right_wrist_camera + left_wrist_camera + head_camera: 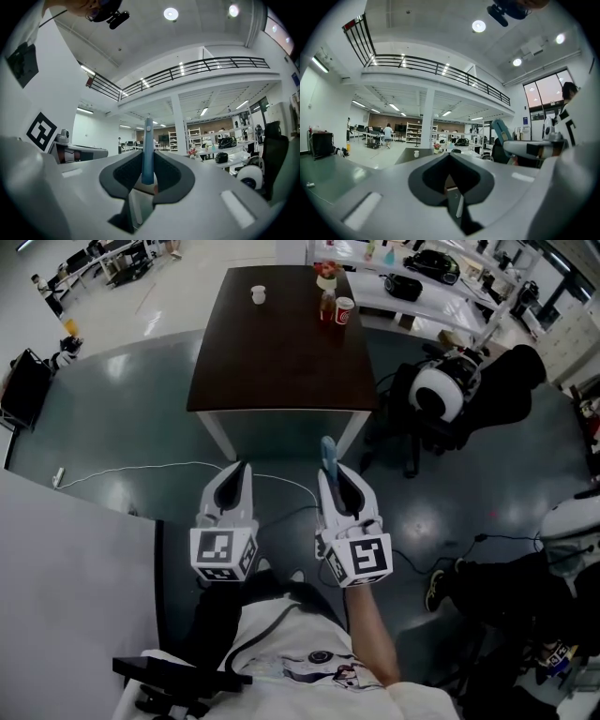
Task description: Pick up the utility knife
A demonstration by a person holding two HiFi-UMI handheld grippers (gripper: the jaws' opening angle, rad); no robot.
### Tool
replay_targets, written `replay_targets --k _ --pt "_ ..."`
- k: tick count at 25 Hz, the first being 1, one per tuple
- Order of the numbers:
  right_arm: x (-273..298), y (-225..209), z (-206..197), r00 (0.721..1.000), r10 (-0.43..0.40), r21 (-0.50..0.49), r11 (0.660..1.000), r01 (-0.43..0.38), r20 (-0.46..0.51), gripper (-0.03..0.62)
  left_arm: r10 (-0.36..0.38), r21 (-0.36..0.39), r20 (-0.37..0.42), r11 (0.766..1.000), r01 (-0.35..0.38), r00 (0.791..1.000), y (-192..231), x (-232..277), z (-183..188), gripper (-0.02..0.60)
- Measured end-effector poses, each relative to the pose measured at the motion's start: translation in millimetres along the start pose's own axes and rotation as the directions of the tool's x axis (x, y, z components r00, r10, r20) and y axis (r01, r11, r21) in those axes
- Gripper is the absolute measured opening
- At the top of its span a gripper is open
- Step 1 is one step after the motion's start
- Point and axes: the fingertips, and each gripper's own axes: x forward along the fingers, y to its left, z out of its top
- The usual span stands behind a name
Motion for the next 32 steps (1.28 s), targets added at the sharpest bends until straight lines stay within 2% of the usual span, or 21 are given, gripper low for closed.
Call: replay_targets --k 6,15,32 --pt "-12 -2 -4 0.999 -0.037 0.018 0.999 0.037 -0.001 0.071 -0.045 0.019 0.004 0.999 0.045 0.999 -12 -6 1 -0.003" --pt "3 0 9 0.999 -0.046 0.012 0.999 0.045 0.017 0.071 -0.062 0.031 0.027 0.998 0.061 0.998 0 4 16 -0.003" --pt "25 -3 12 0.998 -0.058 -0.015 0.998 0.058 0.027 0.071 -0.079 0.037 0.037 0.996 0.077 0.996 13 25 20 -0.003"
